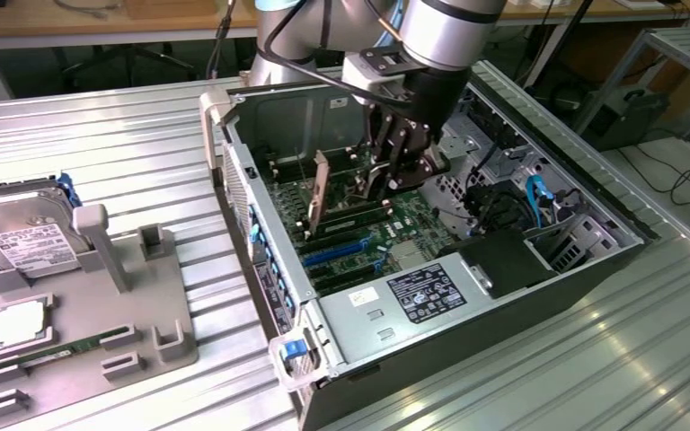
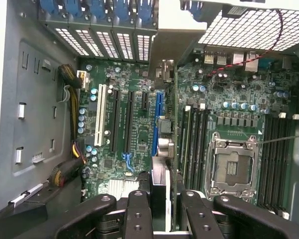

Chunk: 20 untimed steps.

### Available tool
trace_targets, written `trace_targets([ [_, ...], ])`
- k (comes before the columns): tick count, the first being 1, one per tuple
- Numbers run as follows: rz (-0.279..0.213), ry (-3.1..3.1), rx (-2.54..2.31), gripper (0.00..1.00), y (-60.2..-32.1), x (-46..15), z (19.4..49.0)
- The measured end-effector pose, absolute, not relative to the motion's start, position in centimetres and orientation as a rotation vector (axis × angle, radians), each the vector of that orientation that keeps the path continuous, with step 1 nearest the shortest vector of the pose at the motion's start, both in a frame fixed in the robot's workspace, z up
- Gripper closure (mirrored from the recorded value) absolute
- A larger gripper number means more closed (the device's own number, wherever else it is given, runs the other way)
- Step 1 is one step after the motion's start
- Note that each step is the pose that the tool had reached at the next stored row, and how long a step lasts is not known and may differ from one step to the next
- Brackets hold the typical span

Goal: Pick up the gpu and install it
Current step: 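Insert the gpu into the slot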

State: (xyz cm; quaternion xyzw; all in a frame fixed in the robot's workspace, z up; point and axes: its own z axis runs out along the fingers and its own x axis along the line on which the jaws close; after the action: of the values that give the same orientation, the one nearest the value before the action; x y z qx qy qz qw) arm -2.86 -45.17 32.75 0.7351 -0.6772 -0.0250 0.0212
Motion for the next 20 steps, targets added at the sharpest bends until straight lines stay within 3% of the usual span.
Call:
trace_targets([
  [20,-0.093,-2.089,2.267,0.73,-45.2,-3.5,30.9],
])
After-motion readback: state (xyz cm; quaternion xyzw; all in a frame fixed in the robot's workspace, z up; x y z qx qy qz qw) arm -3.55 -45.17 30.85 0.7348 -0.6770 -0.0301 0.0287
